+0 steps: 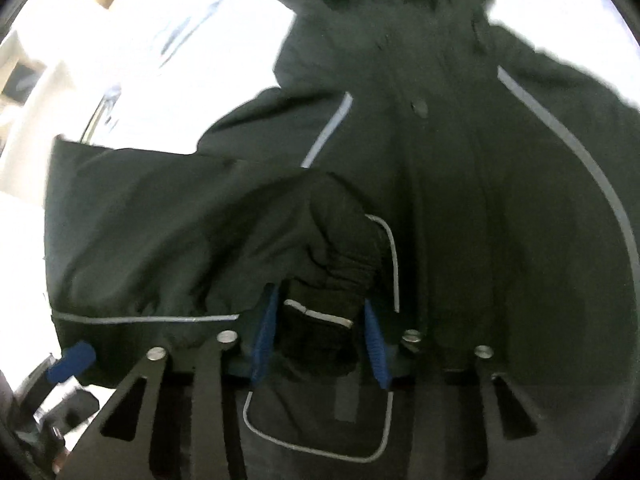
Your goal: Fold large clothes
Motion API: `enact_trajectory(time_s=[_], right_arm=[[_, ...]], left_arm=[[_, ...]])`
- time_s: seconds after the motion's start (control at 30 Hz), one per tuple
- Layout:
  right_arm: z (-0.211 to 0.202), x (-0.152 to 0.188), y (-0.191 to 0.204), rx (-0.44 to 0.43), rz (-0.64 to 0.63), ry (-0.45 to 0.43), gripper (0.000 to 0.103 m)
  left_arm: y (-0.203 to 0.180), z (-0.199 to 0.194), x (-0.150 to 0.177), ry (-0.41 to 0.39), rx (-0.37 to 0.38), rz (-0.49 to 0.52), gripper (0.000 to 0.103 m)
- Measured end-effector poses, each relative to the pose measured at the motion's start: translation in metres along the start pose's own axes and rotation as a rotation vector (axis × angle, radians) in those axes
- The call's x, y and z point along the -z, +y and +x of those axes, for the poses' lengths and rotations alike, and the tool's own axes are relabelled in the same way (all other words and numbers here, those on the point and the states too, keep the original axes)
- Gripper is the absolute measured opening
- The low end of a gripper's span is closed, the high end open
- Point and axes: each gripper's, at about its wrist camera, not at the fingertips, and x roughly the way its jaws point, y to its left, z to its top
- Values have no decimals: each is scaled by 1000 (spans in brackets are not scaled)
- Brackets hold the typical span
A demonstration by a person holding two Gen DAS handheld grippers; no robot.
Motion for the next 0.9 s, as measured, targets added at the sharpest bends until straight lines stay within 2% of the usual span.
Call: enact_trajectory(time_s=[0.17,0.23,0.4,0.47,0.57,0.67,0.77,0.9], right_arm=[[-69,6,7,78,-50,-123,41],[-102,7,-2,146,-65,-185,41],[-163,7,-44,332,-41,-280,37],[-174,6,-72,401,-10,-281,37],[-168,4,-113,396,71,-243,36],[-125,5,-152,415,130,-151,36],[-85,14,-183,416,191,-46,36],[-67,21,-197,409,193,-29,38]], left_arm=[[-4,-21,-11,-67,19,4,58],[-10,-20,-15,-75,16,21,59],[-26,10,-21,-27,52,53,59],[-33,35,-21,6,28,75,59],[-33,87,-18,83,-63,92,59],[-17,139,-11,181,-182,38,58],[-2,159,-11,180,-173,-17,59],[-10,157,-17,192,-208,27,59]])
